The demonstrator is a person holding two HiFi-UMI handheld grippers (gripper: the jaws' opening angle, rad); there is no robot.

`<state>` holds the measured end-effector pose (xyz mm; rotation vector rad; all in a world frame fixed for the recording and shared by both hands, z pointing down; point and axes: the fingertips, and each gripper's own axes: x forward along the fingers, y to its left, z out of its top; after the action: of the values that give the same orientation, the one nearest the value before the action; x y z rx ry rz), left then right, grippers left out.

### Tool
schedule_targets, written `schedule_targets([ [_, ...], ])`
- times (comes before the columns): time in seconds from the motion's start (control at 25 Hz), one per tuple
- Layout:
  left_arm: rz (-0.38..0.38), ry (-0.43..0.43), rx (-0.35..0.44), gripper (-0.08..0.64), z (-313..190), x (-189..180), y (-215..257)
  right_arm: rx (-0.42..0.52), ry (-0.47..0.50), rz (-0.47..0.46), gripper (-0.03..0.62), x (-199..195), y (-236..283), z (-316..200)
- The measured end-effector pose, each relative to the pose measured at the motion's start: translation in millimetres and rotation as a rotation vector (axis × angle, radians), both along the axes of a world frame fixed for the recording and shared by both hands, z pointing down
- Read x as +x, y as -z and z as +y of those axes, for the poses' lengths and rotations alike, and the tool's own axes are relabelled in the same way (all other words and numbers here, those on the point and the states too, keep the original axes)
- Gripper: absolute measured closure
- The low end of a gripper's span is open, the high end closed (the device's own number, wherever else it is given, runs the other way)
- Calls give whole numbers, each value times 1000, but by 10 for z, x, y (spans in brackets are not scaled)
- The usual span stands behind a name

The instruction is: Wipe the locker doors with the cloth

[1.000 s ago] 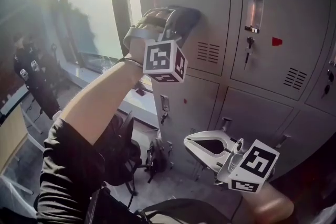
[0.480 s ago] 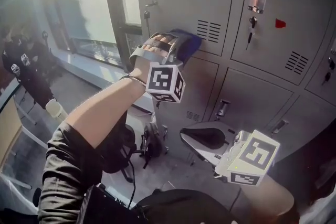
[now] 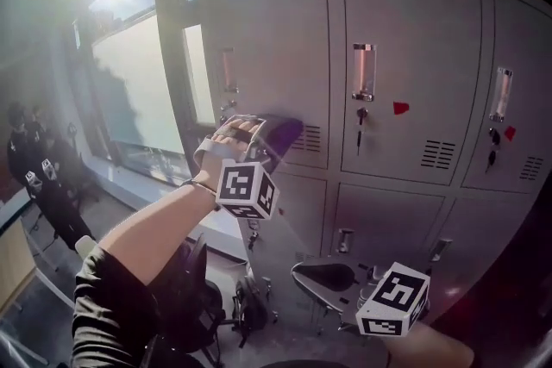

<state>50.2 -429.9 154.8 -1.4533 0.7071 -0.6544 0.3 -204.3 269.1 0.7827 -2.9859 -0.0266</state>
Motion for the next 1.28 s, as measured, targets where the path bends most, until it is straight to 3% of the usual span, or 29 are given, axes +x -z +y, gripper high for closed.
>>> schedule_targets([
  [0.32, 89, -10, 212, 436, 269, 224, 1927, 99, -26, -53, 588, 270, 282, 113],
  [0.48, 129, 18, 321, 436, 338, 400, 2636, 104, -28, -81, 588, 378, 310, 199],
  [0.6, 141, 43, 338, 436, 271, 541, 2922, 104, -34, -92, 588, 451, 303, 225],
  [0.88, 149, 83, 278, 436, 45, 525, 2696, 68, -55, -93, 588, 625, 204, 192],
  [1.12, 148, 56, 209, 436, 29, 530, 2027, 27, -5, -74, 588, 532, 68, 217],
  [1.28, 92, 56, 130, 434, 37, 525, 1264, -19, 36, -62, 588, 515, -53, 317],
])
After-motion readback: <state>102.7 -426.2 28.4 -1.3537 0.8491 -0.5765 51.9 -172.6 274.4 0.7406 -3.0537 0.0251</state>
